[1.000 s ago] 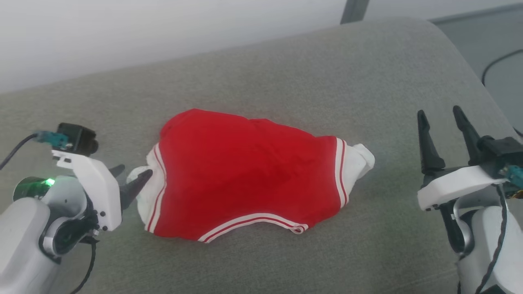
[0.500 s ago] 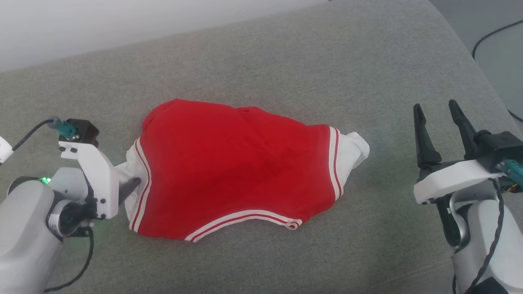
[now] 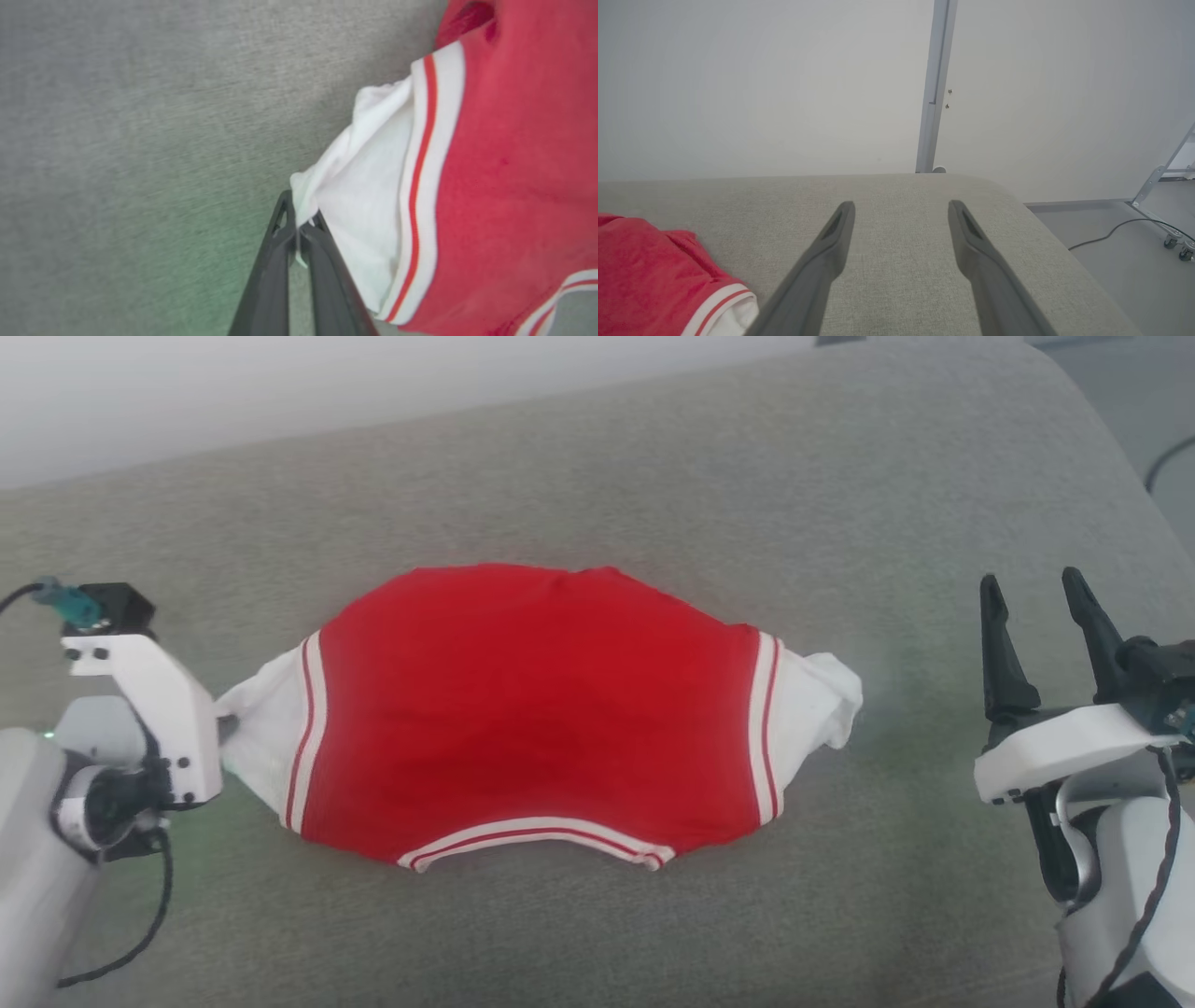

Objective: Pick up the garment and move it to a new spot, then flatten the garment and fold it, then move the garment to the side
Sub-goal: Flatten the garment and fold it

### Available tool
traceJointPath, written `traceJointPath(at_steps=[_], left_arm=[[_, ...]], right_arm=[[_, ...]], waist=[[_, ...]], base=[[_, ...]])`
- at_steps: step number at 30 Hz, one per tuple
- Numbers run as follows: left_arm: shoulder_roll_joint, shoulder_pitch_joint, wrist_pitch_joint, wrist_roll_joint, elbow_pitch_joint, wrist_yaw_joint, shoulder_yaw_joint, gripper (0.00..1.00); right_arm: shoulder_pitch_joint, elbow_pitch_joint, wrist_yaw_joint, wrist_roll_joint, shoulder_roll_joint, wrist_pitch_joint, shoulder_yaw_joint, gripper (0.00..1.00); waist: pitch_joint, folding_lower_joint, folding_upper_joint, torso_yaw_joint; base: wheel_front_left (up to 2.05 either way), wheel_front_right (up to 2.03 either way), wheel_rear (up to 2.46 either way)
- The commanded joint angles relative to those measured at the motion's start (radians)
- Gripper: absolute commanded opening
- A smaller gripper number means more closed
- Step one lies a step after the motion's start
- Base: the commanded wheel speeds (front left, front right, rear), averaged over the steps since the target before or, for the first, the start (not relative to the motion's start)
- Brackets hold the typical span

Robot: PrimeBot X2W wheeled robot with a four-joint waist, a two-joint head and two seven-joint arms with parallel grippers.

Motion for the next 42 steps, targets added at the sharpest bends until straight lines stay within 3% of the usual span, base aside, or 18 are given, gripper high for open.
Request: traceJointPath(at_steps=[1, 7, 15, 18, 22, 23, 24, 25, 26, 27, 28, 34, 42], left_arm=[[0.006, 0.02, 0.003, -0.008, -0.014, 0.01, 0.009, 0.0], [0.077, 0.12, 0.029, -0.048, -0.151, 0.085, 0.056, 0.0], [0.182, 0.349, 0.073, -0.111, -0.393, 0.236, 0.133, 0.0], [0.201, 0.426, 0.07, -0.123, -0.448, 0.27, 0.148, 0.0], [0.193, 0.489, 0.06, -0.13, -0.464, 0.278, 0.14, 0.0], [0.19, 0.497, 0.053, -0.124, -0.457, 0.273, 0.134, 0.16], [0.185, 0.498, 0.044, -0.12, -0.449, 0.266, 0.132, 0.42], [0.185, 0.498, 0.044, -0.12, -0.449, 0.266, 0.132, 0.42], [0.174, 0.499, 0.041, -0.125, -0.435, 0.268, 0.13, 0.62], [0.169, 0.501, 0.043, -0.129, -0.42, 0.264, 0.126, 0.89], [0.166, 0.5, 0.042, -0.13, -0.411, 0.26, 0.123, 1.0], [0.182, 0.471, 0.054, -0.136, -0.394, 0.249, 0.133, 1.0], [0.225, 0.417, 0.128, -0.112, -0.424, 0.267, 0.113, 1.0]], right_arm=[[0.015, -0.002, 0.0, -0.005, -0.003, 0.002, -0.003, 1.0], [0.037, -0.012, 0.0, -0.015, -0.003, 0.017, -0.01, 1.0], [0.057, -0.027, 0.0, -0.013, -0.001, 0.033, -0.006, 1.0], [0.062, -0.029, 0.0, -0.009, -0.001, 0.037, -0.003, 1.0], [0.065, -0.027, 0.0, -0.003, 0.001, 0.039, 0.003, 1.0], [0.063, -0.025, 0.0, -0.001, 0.001, 0.04, 0.006, 1.0], [0.061, -0.024, 0.0, 0.001, 0.002, 0.041, 0.009, 1.0], [0.061, -0.024, 0.0, 0.001, 0.002, 0.041, 0.009, 1.0], [0.059, -0.023, 0.0, 0.003, 0.003, 0.041, 0.01, 1.0], [0.057, -0.022, 0.0, 0.004, 0.004, 0.04, 0.013, 1.0], [0.054, -0.021, 0.0, 0.005, 0.004, 0.04, 0.015, 1.0], [0.048, -0.024, 0.0, 0.015, -0.006, 0.038, 0.019, 1.0], [0.043, -0.027, 0.0, 0.019, -0.008, 0.034, 0.016, 1.0]], waist=[[-0.014, 0.0, 0.0, 0.02], [-0.04, 0.0, 0.0, 0.071], [-0.045, 0.0, 0.0, 0.098], [-0.043, 0.0, 0.0, 0.1], [-0.042, 0.0, 0.0, 0.1], [-0.042, 0.0, 0.0, 0.1], [-0.041, 0.0, 0.0, 0.099], [-0.041, 0.0, 0.0, 0.099], [-0.041, 0.0, 0.0, 0.099], [-0.042, 0.0, 0.0, 0.099], [-0.042, 0.0, 0.0, 0.098], [-0.043, 0.0, 0.0, 0.097], [-0.037, 0.0, 0.0, 0.101]], base=[[0.0, 0.0, 0.0], [0.0, 0.0, 0.0], [0.0, 0.0, 0.0], [0.0, 0.0, 0.0], [0.0, 0.0, 0.0], [0.0, 0.0, 0.0], [0.0, 0.0, 0.0], [0.0, 0.0, 0.0], [0.0, 0.0, 0.0], [0.0, 0.0, 0.0], [0.0, 0.0, 0.0], [0.0, 0.0, 0.0], [0.0, 0.0, 0.0]])
